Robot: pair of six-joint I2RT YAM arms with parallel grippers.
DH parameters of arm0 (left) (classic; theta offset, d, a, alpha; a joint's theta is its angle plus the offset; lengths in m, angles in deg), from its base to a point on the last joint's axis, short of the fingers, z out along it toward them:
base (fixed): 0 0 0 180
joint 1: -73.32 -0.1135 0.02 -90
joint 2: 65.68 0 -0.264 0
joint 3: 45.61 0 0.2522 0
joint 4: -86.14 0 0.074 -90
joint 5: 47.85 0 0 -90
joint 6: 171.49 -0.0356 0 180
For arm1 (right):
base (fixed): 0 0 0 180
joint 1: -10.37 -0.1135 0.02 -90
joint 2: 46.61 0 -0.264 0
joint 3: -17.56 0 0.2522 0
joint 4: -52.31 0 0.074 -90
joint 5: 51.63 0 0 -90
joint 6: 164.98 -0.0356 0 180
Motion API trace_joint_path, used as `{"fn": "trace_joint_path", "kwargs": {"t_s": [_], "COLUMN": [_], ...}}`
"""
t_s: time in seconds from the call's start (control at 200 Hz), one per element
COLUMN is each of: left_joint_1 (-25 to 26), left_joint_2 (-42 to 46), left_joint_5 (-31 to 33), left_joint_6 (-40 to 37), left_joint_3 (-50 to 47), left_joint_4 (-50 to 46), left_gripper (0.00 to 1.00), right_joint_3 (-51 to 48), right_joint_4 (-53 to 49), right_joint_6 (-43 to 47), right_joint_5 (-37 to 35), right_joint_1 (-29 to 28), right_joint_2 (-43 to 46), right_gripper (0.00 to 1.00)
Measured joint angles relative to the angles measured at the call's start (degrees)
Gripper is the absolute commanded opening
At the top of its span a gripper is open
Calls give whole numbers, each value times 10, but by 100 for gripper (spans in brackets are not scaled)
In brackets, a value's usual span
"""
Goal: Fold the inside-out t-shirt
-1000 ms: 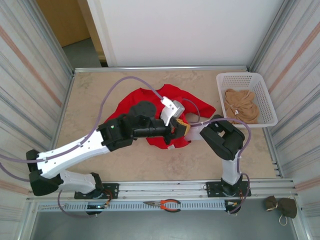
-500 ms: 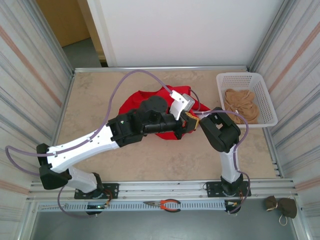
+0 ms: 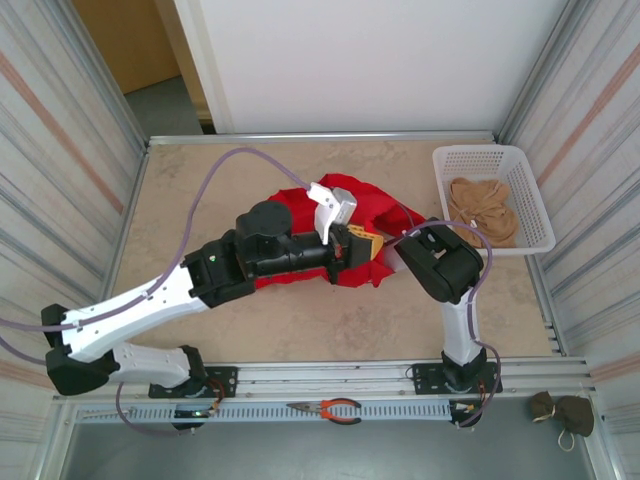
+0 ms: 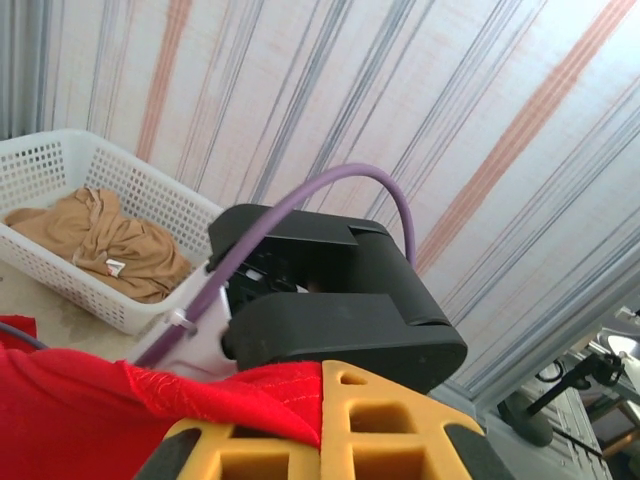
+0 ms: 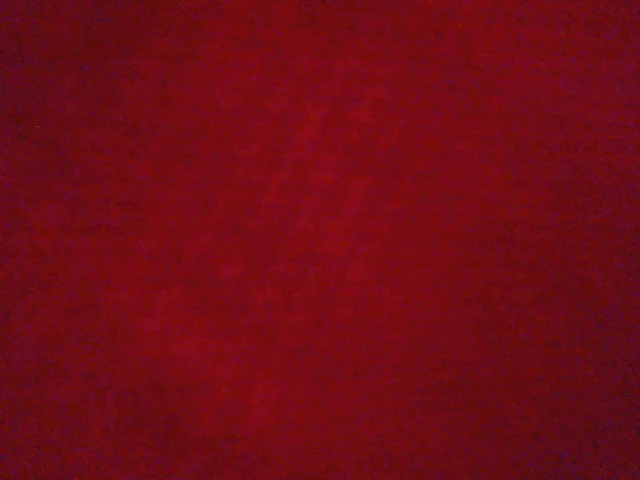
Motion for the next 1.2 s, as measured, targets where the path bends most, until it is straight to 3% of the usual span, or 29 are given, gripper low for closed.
{"fn": "trace_joint_path", "kwargs": {"t_s": [0.291, 0.526, 0.626, 0.696, 0.867, 1.022, 1.147, 1.197], "left_joint_1": [35, 66, 66, 66, 66, 66, 66, 66], "left_joint_2": [-40, -68, -68, -68, -68, -67, -65, -64], "left_joint_5": [-30, -34, -33, -32, -33, -31, -23, -19], "left_joint_6": [10, 10, 10, 9, 10, 10, 9, 9], "left_joint_3": [43, 112, 114, 114, 114, 114, 111, 109], "left_joint_4": [9, 2, 1, 0, 3, 6, 6, 6], "left_gripper": [0, 0, 0, 0, 0, 0, 0, 0], "right_joint_3": [43, 97, 106, 109, 175, 308, 370, 380], "right_joint_4": [-8, -50, -102, -154, -316, -518, -611, -632], "right_joint_6": [2, -3, -33, -64, -150, -221, -263, -283], "right_joint_5": [-11, -84, -133, -171, -245, -250, -245, -243], "right_joint_1": [3, 1, -5, -14, -37, -33, -31, -31], "right_joint_2": [-6, -7, -7, -7, -7, -52, -82, -87], "right_gripper": [78, 85, 89, 97, 98, 92, 70, 56]}}
